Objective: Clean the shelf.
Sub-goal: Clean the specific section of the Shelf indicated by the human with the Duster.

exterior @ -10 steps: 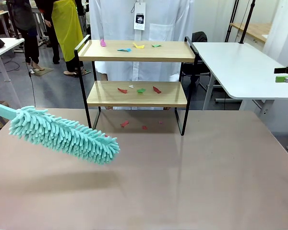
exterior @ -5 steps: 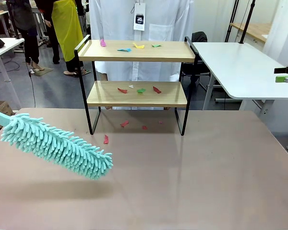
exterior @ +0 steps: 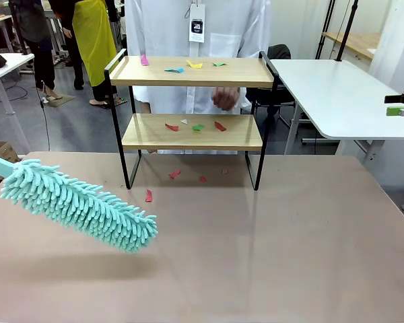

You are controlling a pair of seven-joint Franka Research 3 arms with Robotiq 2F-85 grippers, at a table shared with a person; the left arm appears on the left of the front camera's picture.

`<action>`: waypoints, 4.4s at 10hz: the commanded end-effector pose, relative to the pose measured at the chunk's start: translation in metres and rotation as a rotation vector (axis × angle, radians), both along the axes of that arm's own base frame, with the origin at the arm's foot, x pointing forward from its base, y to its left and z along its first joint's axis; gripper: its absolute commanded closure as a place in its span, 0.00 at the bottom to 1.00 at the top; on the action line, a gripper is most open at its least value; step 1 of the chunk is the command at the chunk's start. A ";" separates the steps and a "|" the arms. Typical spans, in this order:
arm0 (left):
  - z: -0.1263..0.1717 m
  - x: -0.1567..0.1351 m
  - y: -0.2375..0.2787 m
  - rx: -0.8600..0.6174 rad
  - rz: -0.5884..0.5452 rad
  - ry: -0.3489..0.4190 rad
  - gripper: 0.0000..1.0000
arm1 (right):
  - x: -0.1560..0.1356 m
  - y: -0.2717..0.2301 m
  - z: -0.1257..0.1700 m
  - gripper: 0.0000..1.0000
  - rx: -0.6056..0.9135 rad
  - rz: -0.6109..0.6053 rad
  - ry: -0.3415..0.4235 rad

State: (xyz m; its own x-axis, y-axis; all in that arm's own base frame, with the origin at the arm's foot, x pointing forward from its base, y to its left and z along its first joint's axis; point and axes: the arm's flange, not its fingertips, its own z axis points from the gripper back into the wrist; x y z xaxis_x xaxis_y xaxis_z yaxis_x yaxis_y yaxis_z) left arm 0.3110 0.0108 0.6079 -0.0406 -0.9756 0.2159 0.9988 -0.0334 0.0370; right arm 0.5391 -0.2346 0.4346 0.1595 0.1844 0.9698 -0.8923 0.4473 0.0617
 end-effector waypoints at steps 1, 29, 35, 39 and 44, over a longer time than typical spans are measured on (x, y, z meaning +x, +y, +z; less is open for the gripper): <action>0.002 -0.002 0.002 -0.002 -0.022 -0.005 0.87 | 0.000 0.002 0.002 0.00 -0.001 0.002 -0.003; -0.009 -0.048 -0.161 -0.538 0.658 0.032 0.87 | 0.000 0.002 0.002 0.00 -0.001 0.002 -0.003; -0.032 -0.047 -0.225 -0.581 0.794 0.022 0.87 | 0.000 0.002 0.002 0.00 -0.001 0.002 -0.003; -0.049 -0.039 -0.270 -0.661 0.982 -0.034 0.87 | 0.000 0.002 0.002 0.00 -0.001 0.002 -0.003; -0.064 -0.024 -0.338 -0.680 1.044 -0.105 0.87 | 0.000 0.002 0.002 0.00 -0.001 0.002 -0.003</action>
